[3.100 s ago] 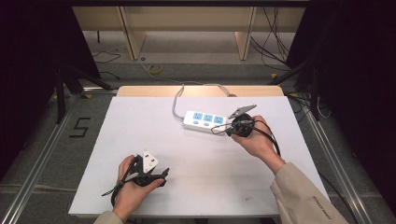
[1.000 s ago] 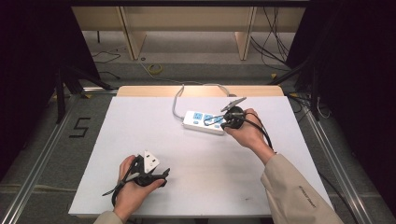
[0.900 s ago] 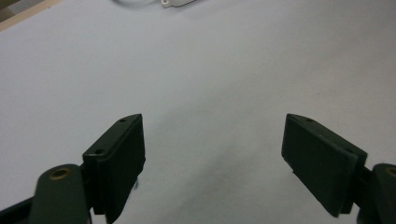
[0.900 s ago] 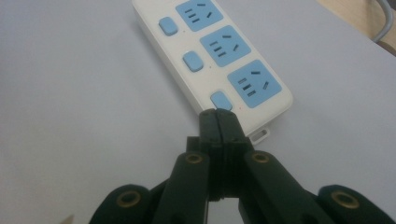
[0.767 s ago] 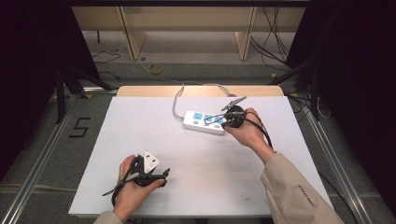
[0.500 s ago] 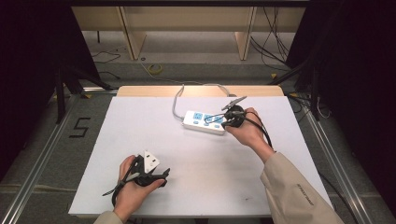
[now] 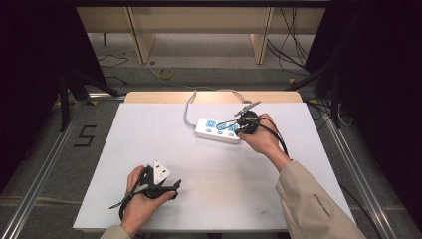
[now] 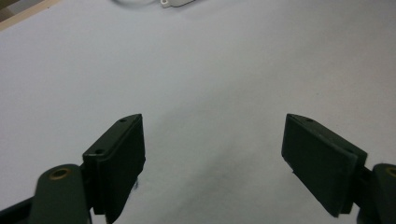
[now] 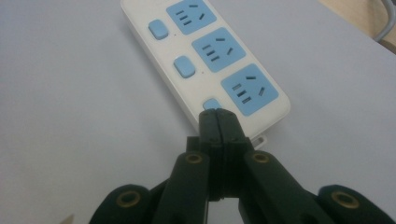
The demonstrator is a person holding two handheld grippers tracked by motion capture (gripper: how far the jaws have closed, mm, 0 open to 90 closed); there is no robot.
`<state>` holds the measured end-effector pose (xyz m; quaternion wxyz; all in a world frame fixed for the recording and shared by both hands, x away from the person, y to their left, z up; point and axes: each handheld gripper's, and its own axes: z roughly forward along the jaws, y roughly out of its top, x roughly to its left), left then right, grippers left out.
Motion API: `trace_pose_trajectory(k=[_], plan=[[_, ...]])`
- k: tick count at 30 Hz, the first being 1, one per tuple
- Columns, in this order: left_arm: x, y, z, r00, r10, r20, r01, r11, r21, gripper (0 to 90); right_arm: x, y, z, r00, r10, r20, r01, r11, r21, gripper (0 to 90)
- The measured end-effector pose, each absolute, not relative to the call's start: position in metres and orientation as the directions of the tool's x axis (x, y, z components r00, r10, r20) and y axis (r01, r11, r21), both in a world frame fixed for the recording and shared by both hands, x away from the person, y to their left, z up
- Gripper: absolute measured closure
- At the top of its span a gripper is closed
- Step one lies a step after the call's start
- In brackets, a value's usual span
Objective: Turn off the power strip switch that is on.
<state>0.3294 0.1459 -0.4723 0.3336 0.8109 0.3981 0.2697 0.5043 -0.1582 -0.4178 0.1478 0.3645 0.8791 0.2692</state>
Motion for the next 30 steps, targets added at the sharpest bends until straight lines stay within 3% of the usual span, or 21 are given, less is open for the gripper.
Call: trace_pose_trajectory(k=[30], plan=[[0.330, 0.146, -0.473, 0.538, 0.826, 0.171, 0.466, -0.460, 0.756, 21.3, 0.516, -0.146, -0.423, -0.690, 0.720, -0.077, 0.563, 0.601, 0.567, 90.0]])
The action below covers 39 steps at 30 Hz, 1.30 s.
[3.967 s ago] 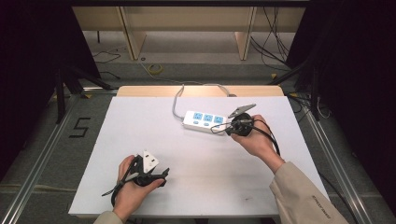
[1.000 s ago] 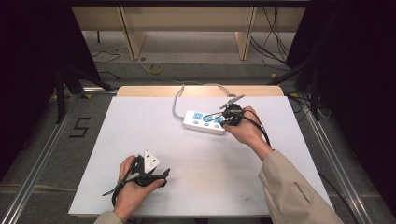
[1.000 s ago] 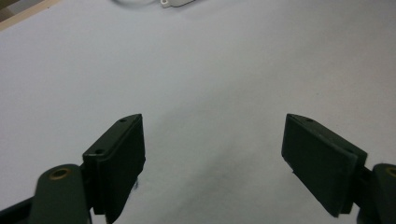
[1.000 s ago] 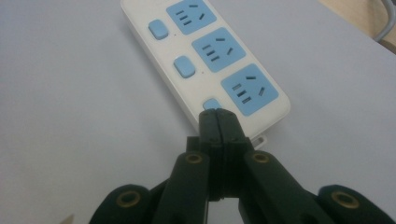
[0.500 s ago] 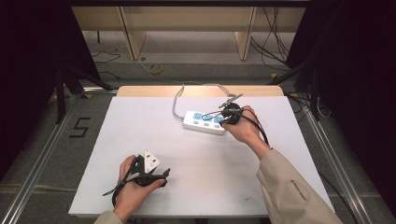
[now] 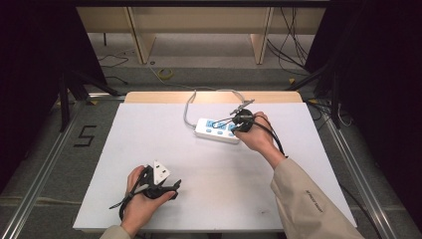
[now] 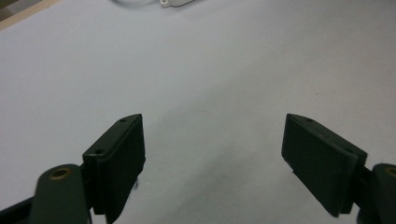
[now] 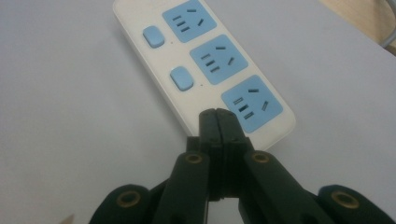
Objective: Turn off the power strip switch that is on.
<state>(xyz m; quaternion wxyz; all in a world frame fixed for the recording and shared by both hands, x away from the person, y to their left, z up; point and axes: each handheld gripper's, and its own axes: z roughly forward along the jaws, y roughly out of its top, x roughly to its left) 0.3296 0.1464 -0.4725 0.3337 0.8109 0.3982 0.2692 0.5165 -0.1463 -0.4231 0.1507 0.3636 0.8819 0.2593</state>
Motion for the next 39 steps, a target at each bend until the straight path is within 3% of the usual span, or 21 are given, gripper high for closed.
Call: trace_pose_trajectory(k=[39], plan=[[0.330, 0.146, -0.473, 0.540, 0.824, 0.168, 0.468, -0.461, 0.754, 21.3, 0.530, -0.136, -0.433, -0.678, 0.732, -0.065, 0.590, 0.595, 0.546, 90.0]])
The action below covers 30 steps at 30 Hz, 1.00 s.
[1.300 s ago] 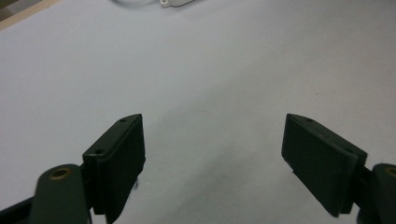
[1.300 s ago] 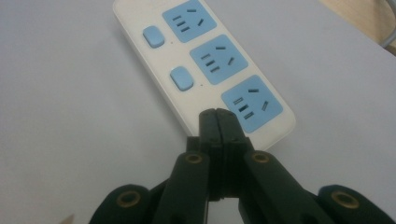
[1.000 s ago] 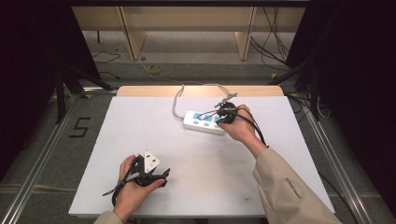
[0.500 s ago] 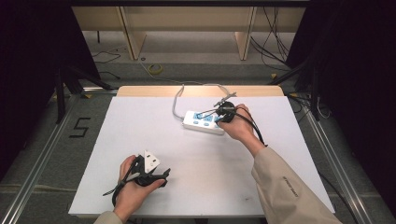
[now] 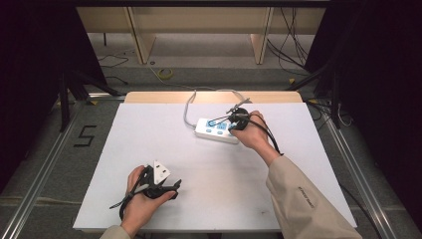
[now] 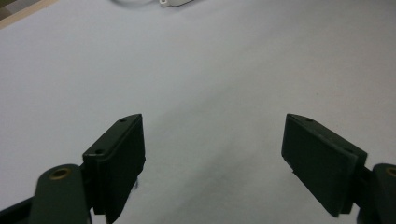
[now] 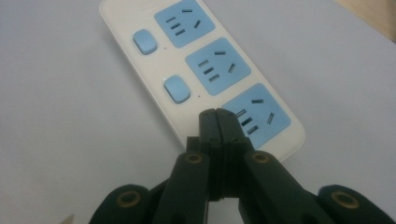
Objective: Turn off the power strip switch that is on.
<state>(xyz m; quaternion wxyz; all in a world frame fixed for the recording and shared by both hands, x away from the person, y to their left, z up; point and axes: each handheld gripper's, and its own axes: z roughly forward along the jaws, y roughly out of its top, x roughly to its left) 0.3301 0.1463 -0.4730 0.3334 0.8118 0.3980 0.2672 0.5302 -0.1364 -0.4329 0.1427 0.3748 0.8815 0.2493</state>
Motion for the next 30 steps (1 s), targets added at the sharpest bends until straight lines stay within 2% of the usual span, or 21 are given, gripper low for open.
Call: trace_pose_trajectory(k=[30], plan=[[0.3307, 0.1464, -0.4732, 0.543, 0.822, 0.170, 0.468, -0.464, 0.752, 21.3, 0.5361, -0.1356, -0.4425, -0.670, 0.739, -0.074, 0.602, 0.598, 0.529, 90.0]])
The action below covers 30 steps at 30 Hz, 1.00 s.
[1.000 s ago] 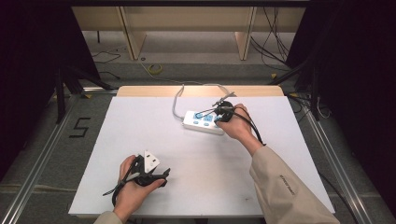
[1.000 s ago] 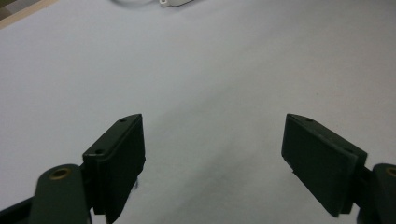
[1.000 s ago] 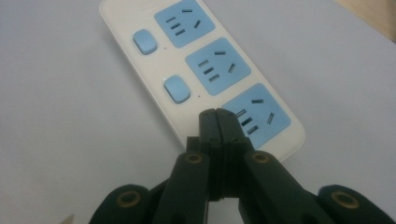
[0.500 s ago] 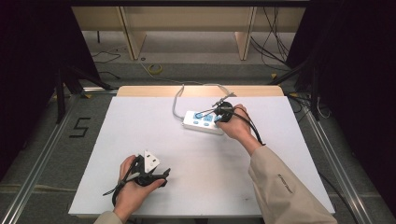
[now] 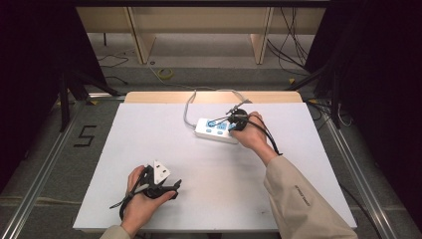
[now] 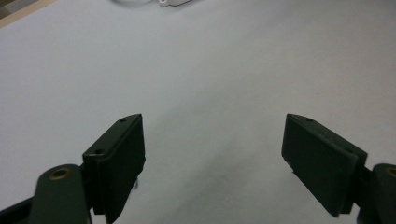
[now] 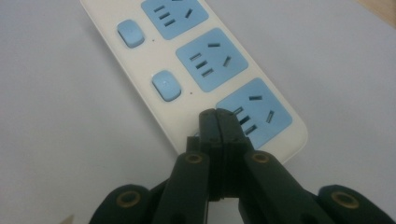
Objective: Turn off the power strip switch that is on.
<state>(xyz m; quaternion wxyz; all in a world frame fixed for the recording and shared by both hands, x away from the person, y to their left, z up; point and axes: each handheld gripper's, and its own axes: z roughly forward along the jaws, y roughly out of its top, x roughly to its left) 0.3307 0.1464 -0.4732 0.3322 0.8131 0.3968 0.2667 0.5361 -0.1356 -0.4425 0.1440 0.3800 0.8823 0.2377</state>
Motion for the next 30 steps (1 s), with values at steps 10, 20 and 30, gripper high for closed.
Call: trace_pose_trajectory(k=[10, 20, 30], plan=[[0.3308, 0.1462, -0.4733, 0.543, 0.822, 0.171, 0.468, -0.465, 0.752, 21.3, 0.5357, -0.1333, -0.4430, -0.670, 0.737, -0.085, 0.596, 0.603, 0.530, 90.0], [0.3308, 0.1448, -0.4734, 0.542, 0.823, 0.169, 0.466, -0.462, 0.755, 21.2, 0.5354, -0.1319, -0.4429, -0.663, 0.743, -0.089, 0.604, 0.602, 0.523, 90.0], [0.3312, 0.1446, -0.4734, 0.541, 0.824, 0.169, 0.467, -0.461, 0.754, 21.2, 0.5346, -0.1312, -0.4432, -0.663, 0.742, -0.097, 0.602, 0.605, 0.521, 90.0]])
